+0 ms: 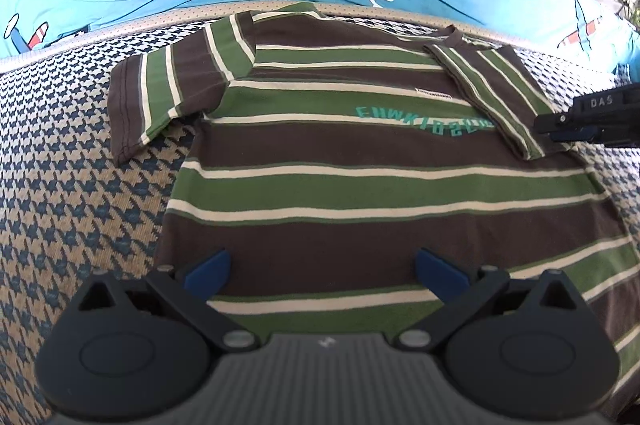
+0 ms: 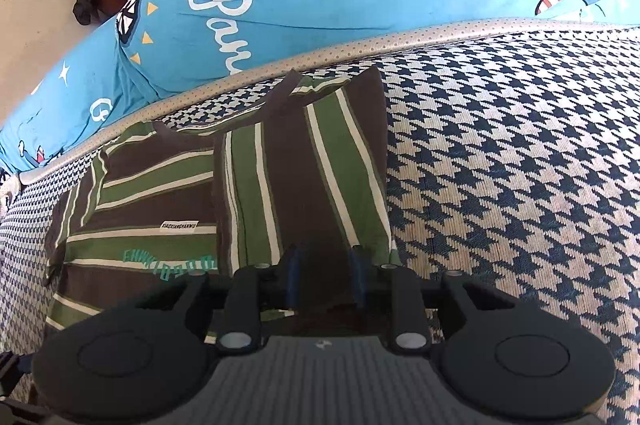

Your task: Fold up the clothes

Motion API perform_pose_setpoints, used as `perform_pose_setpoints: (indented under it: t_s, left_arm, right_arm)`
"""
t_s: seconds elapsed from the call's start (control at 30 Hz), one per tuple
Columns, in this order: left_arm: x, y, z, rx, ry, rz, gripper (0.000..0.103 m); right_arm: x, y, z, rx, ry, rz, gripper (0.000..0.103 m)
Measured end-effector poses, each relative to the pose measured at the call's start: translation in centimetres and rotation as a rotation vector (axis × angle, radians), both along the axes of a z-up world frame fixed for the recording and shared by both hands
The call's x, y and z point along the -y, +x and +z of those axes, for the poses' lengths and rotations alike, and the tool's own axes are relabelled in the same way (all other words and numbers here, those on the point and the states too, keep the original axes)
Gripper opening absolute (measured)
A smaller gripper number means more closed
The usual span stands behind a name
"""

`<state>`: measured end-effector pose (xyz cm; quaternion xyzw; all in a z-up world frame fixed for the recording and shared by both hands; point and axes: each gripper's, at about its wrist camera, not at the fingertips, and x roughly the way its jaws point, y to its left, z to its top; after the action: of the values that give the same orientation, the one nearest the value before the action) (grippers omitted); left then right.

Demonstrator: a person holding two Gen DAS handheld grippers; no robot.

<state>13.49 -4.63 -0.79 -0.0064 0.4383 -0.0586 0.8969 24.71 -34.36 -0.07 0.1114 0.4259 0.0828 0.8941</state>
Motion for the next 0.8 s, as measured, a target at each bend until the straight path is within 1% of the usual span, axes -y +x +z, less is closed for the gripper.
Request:
perform_pose_setpoints:
  t_s: [0.07, 0.13, 0.3, 0.47, 0.63, 0.8]
  left_arm:
    - [0.2, 0.0, -0.1, 0.002, 0.020, -0.008, 0.103]
    - [0.4, 0.0, -0.2, 0.005, 0.027, -0.010, 0.103]
    - [0.4, 0.0, -0.4, 0.012, 0.034, -0.007, 0.103]
    - [0.6, 0.0, -0.5, 0.023, 0.043, -0.003, 0.103]
    - [0.5, -0.2, -0.5, 0.036, 0.042, 0.000, 0.103]
    - [0.3, -0.5, -0.1, 0.052, 0.055, 0.014, 0.103]
  right_arm:
    - [-0.1, -0.4, 0.1, -0.021, 0.010, -0.016, 0.036]
    - [-0.5, -0.9, 0.3, -0.035, 0.004, -0.035, 0.036]
    - [-1.6, -2.5, 0.9, -0.066, -0.021, -0.075, 0.045]
    - [-2.7, -4.9, 1.4, -0.073, -0.011, -0.121, 0.051]
    - [-3.8, -6.8, 1.6, -0.083, 0.019, -0.111, 0.065]
    - [-5.3, -7.1, 1.3, -0.092, -0.008, -0.067, 0.066]
